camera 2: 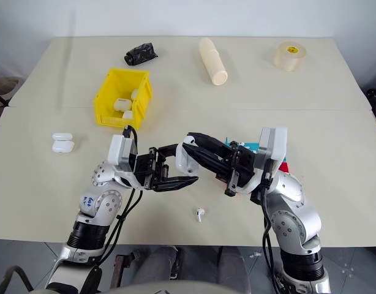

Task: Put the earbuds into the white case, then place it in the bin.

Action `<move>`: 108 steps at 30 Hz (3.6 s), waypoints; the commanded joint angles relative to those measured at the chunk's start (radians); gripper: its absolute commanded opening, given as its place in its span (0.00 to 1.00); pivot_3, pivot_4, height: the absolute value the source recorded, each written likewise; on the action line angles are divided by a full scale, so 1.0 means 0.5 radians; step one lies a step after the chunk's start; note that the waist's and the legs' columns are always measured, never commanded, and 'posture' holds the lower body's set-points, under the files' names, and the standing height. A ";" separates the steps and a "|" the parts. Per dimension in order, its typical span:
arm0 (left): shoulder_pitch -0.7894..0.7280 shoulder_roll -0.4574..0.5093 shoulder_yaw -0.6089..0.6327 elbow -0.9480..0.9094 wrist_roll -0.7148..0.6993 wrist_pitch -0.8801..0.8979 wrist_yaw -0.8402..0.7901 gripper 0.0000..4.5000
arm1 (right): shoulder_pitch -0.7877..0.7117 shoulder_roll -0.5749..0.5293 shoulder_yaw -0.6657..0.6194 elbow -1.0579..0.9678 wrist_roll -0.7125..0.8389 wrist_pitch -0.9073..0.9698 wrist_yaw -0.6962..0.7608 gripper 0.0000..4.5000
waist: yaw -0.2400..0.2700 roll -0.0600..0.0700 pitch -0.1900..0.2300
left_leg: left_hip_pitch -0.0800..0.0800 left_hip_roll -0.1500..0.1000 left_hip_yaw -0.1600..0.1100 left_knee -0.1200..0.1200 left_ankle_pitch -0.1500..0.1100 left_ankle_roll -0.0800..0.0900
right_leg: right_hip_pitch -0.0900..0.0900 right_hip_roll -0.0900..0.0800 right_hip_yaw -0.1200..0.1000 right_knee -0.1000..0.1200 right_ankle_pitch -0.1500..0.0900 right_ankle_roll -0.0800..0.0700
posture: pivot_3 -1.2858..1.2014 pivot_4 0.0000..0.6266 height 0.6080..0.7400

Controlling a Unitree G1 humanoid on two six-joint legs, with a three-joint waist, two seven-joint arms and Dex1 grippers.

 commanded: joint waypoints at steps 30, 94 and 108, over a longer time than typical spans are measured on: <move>-0.044 -0.012 0.001 -0.120 -0.086 0.097 -0.060 0.62 | 0.012 -0.075 0.203 0.252 -0.317 -0.424 0.253 0.12 | 0.000 0.000 0.000 | 0.000 0.000 0.000 0.000 0.000 0.000 | -0.001 0.000 0.001 0.001 0.000 -0.001 | 0.52 0.24 1.00; 0.213 0.018 0.075 -0.057 0.185 -0.238 0.094 0.62 | 0.390 -0.944 -0.851 1.334 -0.503 -0.964 0.757 1.00 | 0.006 0.000 0.000 | 0.002 0.000 0.005 -0.002 0.000 0.001 | 0.004 0.000 0.000 -0.007 0.000 0.000 | 0.52 0.24 1.00; 0.166 0.022 0.087 -0.027 0.160 -0.246 0.153 0.62 | -0.373 -1.354 -0.206 0.985 -0.738 0.201 0.545 1.00 | 0.009 0.003 0.000 | 0.003 0.002 0.005 -0.001 0.000 0.001 | 0.002 -0.002 0.002 -0.004 0.000 0.000 | 0.52 0.24 1.00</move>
